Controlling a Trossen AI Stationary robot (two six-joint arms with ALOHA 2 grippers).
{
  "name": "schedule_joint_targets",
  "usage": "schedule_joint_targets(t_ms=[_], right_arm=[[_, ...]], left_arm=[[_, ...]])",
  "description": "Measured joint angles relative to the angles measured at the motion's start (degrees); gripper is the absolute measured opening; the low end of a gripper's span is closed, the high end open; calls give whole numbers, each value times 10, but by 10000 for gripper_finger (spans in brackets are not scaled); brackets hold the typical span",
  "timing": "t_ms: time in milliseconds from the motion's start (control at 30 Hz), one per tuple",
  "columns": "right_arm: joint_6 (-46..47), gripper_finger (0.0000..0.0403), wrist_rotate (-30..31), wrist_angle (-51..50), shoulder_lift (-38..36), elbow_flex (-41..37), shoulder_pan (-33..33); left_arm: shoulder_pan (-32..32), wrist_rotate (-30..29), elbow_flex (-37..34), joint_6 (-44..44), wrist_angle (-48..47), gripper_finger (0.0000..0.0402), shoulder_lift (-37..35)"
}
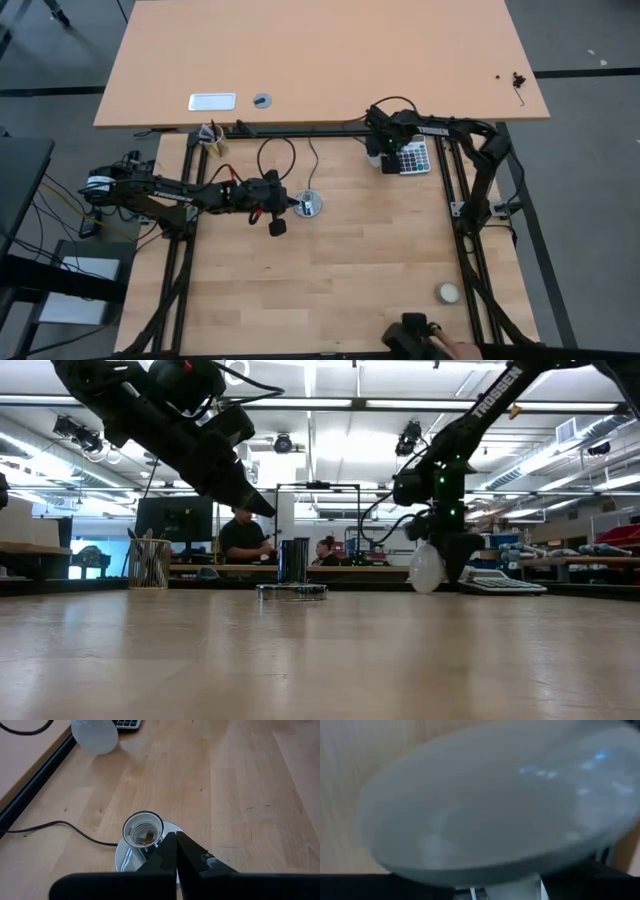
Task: Screw lightbulb
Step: Insert the white lightbulb into the silver lamp
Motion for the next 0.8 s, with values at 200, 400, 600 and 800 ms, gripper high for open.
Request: schedule_joint_targets(t_ms=[200, 400, 600, 800], right_arm=[[17, 186, -29, 27, -10, 0, 25], [82, 167, -138, 61, -55, 0, 46], [172, 164, -269, 126, -99, 0, 76], [256, 161, -366, 247, -122, 0, 137]], left_arm=[[0, 0, 0, 0, 1, 1, 0], [0, -9, 0, 0, 20, 1, 0], [0, -22, 0, 1, 55, 1, 0], [1, -22, 0, 12, 78, 1, 0]])
